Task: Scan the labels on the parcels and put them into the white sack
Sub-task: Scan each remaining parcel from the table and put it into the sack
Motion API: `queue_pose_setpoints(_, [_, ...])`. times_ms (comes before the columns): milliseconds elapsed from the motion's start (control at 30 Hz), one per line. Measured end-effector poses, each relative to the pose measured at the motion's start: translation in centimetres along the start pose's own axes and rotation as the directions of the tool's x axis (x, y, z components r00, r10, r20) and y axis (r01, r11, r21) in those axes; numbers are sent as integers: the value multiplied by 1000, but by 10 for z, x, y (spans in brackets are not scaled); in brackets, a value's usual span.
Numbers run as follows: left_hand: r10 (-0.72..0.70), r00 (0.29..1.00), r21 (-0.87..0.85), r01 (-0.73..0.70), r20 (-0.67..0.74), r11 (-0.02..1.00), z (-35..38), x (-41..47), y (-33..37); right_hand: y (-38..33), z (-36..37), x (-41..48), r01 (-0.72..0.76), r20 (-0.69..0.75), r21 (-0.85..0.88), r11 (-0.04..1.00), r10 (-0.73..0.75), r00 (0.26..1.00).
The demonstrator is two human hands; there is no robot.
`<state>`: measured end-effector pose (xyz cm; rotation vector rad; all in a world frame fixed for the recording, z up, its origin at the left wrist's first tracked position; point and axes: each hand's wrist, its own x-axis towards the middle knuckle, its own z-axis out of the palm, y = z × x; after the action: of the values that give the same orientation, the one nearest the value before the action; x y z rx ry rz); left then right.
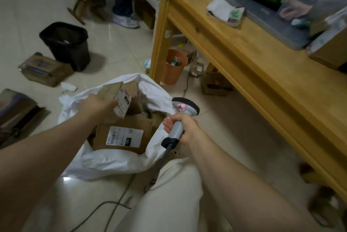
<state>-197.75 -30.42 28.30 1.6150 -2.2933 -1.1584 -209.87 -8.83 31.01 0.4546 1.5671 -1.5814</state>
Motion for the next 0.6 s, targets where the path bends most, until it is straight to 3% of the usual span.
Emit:
queue_pose_setpoints(133, [112, 955, 170, -67, -274, 983, -5, 26, -12, 6, 15, 29, -31, -58, -58, 998, 27, 998])
queue_pose_setpoints(200, [164, 948, 295, -80, -274, 952, -6, 39, -12, 4, 20, 46, -11, -116, -113, 994, -2, 993])
queue_pose_setpoints(300, [112, 974, 386, -27, -198, 922, 3, 53, -15, 3, 25, 71, -23, -246, -312, 950, -57, 968])
queue_pose_setpoints(433, [-73, 996, 371, 85, -44, 925, 10, 62, -29, 13, 30, 90, -52, -310, -464, 884, -107, 945])
queue_pose_setpoints(500, [-79, 997, 332, 70, 13, 941, 11, 66, -35, 15, 31, 98, -60, -300, -474, 878, -97, 949])
queue_pose_setpoints(600, [-68, 996, 81, 72, -57, 994, 11, 70, -43, 16, 34, 106, -82, -274, -445, 892, -48, 961])
